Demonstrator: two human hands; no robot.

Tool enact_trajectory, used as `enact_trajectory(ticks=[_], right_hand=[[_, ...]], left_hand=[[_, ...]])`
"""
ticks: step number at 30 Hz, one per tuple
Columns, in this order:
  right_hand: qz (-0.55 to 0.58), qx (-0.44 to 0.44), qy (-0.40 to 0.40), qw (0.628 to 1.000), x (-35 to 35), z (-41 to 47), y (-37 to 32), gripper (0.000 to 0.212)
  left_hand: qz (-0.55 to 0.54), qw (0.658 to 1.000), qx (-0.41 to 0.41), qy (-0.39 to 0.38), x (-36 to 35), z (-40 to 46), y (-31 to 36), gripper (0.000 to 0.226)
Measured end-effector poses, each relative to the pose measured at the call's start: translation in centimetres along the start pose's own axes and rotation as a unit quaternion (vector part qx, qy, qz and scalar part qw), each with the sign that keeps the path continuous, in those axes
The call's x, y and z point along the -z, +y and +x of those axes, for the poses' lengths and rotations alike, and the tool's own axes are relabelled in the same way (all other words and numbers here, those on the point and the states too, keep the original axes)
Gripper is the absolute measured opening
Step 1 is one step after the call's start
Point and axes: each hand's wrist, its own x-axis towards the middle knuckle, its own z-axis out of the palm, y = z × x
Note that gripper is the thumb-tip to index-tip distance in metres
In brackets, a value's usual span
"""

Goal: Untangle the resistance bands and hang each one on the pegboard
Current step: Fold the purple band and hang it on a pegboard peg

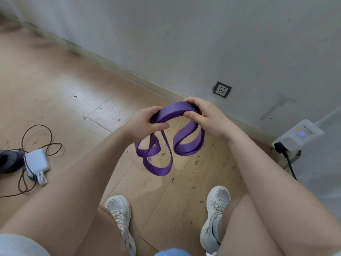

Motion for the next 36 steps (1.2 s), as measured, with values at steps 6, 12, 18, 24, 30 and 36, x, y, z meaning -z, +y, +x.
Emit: enact_trajectory(ticks=[6,12,18,24,30,36], right_hand=[[-0.068,-0.062,-0.063,0.994,-1.5,-0.4,1.6,0.052],[0.101,-0.043,0.042,0.993,-1.7,-0.9,-0.1,0.079],[0.133,-0.016,0.010,0.991,1.9,-0.6,-2.9,0.042],[0.173,-0.007,0.084,0.981,6.5,0.6,-6.1,0.043],[0.145,0.022,0.234,0.961,14.3,1.7,-6.2,0.022],[0.118,0.011,0.328,0.937,20.6,4.1,-3.6,0.023]], left_hand=[[0.025,0.999,-0.029,0.027,0.1,0.2,1.1,0.025],[-0.043,0.998,-0.039,0.022,0.9,0.4,2.6,0.025],[-0.052,0.995,-0.080,0.020,1.9,0.9,6.6,0.028],[-0.150,0.979,-0.104,0.086,4.2,3.3,12.1,0.044],[-0.176,0.963,-0.189,0.082,3.5,9.1,18.1,0.023],[-0.145,0.955,-0.254,0.051,1.9,17.4,22.4,0.029]])
